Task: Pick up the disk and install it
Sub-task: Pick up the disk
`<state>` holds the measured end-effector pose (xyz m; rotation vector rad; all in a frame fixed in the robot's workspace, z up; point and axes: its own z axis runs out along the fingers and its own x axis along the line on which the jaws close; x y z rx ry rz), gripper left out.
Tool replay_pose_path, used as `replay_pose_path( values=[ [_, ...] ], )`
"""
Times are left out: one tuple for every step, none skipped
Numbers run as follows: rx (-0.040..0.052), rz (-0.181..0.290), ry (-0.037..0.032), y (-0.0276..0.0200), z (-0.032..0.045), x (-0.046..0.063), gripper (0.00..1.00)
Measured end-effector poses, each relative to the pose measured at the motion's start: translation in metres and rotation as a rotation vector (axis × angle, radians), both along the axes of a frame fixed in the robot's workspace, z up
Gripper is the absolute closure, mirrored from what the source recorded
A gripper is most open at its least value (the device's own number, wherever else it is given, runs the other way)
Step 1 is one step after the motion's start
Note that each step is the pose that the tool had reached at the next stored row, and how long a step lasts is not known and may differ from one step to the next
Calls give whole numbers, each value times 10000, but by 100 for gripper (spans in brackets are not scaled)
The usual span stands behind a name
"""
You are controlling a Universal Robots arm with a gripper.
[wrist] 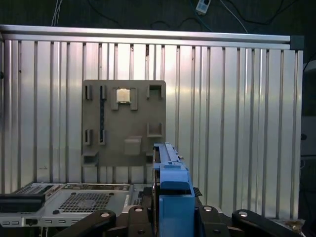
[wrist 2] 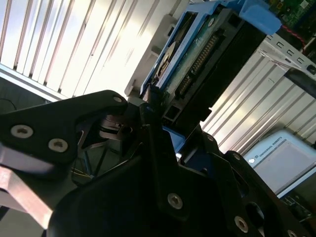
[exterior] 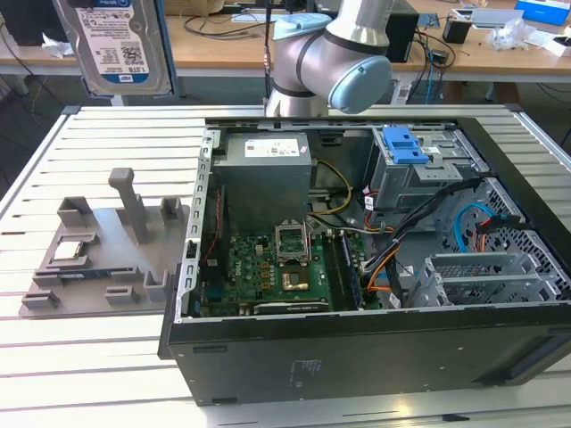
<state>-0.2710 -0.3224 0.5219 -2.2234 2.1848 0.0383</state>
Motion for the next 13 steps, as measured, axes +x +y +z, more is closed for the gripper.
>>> replay_pose_path(
  values=[
    [0, -1, 1, 0, 0, 43, 64],
    [0, -3, 3, 1, 0, 96, 64],
    [0, -2, 3, 0, 0, 135, 64],
    [0, 0, 5, 0, 0, 185, 64],
    [0, 0, 6, 0, 0, 228, 64],
    [-1, -2, 9, 1, 0, 297, 64],
    [0, -1, 12, 1, 0, 369, 64],
    [0, 0, 13, 1, 0, 409, 64],
    [1, -2, 15, 1, -1, 481, 64],
    [1, -2, 18, 2, 0, 552, 64],
    [0, -1, 20, 2, 0, 591, 64],
    [-1, 0, 23, 2, 1, 637, 64],
    [0, -2, 24, 3, 0, 722, 64]
  ],
)
